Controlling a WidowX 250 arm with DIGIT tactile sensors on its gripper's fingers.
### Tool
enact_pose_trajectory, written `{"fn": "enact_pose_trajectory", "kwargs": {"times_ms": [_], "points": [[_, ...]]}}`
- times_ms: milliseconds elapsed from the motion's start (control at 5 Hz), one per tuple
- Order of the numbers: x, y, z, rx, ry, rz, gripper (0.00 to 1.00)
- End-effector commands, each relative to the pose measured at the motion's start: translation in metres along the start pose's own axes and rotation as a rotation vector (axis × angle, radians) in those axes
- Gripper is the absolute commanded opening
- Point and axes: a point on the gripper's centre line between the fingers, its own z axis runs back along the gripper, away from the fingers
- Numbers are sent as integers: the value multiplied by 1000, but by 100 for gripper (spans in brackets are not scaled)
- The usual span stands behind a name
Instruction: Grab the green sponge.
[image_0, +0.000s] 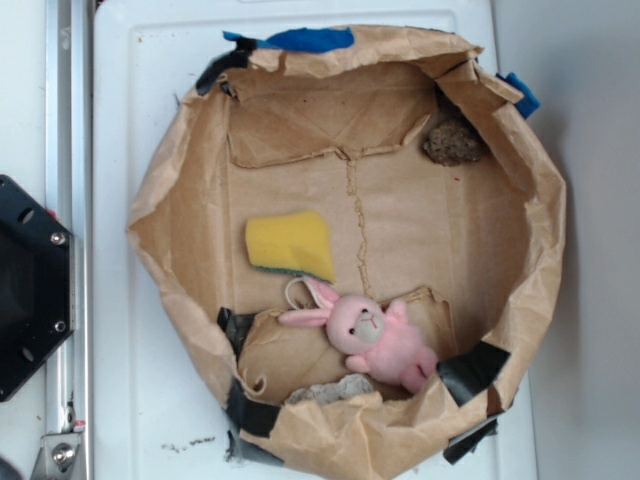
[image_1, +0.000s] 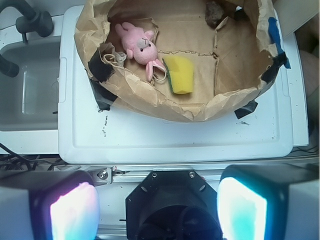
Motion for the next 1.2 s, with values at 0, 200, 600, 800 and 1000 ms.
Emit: {"fn": "enact_pose_trajectory", "kwargs": {"times_ms": [0,200,600,800,1000], "points": [[0,0,0,0,0,0,100],[33,15,-13,-17,12,20,100],[86,29,-35,-27,18,50,100],[101,25,-45,-19,28,34,100],[117,15,-47,-26,51,-16,100]]}}
